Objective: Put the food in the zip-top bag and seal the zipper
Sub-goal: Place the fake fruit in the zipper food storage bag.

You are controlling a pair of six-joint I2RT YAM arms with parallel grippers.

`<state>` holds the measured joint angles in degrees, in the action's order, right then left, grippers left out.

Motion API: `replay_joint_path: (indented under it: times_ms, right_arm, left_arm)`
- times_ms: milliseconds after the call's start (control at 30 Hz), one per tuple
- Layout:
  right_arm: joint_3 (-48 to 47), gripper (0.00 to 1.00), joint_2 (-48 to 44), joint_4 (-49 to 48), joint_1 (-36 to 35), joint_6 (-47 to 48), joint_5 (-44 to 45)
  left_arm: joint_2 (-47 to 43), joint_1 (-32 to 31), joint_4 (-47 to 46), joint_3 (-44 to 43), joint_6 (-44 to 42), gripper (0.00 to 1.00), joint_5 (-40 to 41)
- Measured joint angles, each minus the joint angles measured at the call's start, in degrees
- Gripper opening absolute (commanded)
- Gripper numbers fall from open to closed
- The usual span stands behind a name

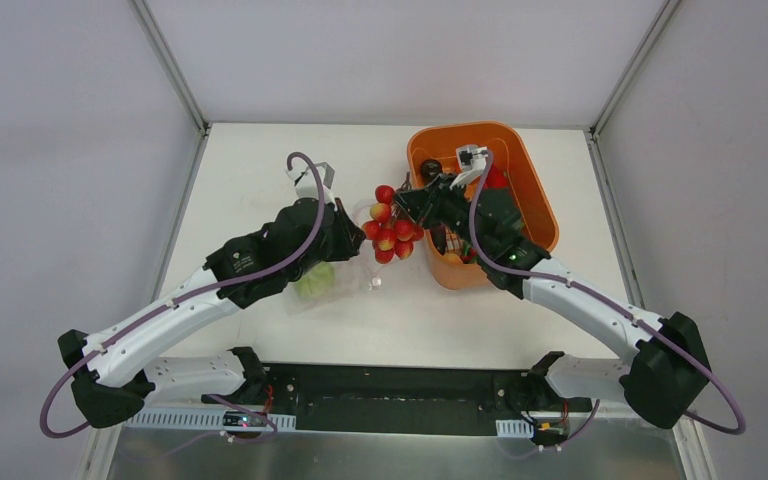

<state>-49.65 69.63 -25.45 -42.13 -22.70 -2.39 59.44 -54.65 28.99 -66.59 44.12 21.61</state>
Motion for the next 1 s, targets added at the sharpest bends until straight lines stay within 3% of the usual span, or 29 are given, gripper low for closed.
replay_joint_path:
  times_ms: [200, 433, 800, 1000]
  right_arm:
    - [1.42, 0.0, -0.92, -3.28, -1.9, 8.59, -4.28]
    - [11.54, 0.0, -5.64, -14.67, -2.45, 15.28, -9.2]
    - [14.21, 0.0, -7.58, -23.96, -2.54, 20.28, -16.72]
    - [13.73, 0.0, -6.69, -24.5, -2.54, 21.07, -22.23]
  left_arm:
    - [0.0, 0.04, 0.44, -0.02, 0.0, 0.0, 0.11]
    - [0.26, 0.76, 0.94, -0.52, 0.17, 0.0, 0.42]
    - [1.03, 1.88, 1.07, -1.11, 1.14, 0.0, 0.96]
    - [0.83, 1.9, 0.37, -1.09, 1.44, 0.0, -0.39]
